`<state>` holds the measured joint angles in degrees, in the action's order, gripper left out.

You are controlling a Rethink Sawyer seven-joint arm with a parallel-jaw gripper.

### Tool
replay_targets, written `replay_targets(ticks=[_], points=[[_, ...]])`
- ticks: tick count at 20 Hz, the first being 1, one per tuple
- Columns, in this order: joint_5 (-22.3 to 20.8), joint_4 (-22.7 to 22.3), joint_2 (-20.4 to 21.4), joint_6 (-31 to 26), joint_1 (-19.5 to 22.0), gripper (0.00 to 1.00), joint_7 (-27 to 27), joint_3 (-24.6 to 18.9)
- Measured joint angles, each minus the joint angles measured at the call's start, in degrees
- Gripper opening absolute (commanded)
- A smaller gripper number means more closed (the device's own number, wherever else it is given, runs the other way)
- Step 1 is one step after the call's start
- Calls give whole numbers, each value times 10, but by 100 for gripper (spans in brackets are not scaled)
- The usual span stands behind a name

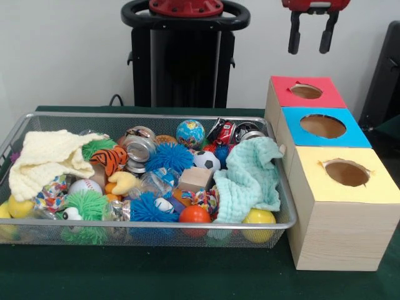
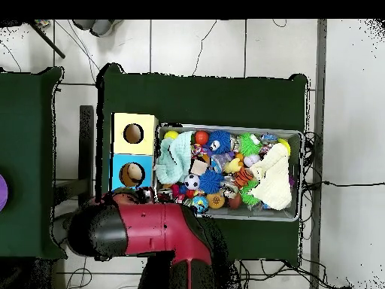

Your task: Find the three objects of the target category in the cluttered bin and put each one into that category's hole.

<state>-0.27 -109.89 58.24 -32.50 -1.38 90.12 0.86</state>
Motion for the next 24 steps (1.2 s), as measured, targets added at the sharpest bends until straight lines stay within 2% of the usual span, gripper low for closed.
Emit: replay_targets(ticks=[7, 24], points=[[0, 25, -19, 0, 14, 100, 0, 0], [-2, 25, -20, 0, 96, 100, 0, -1]])
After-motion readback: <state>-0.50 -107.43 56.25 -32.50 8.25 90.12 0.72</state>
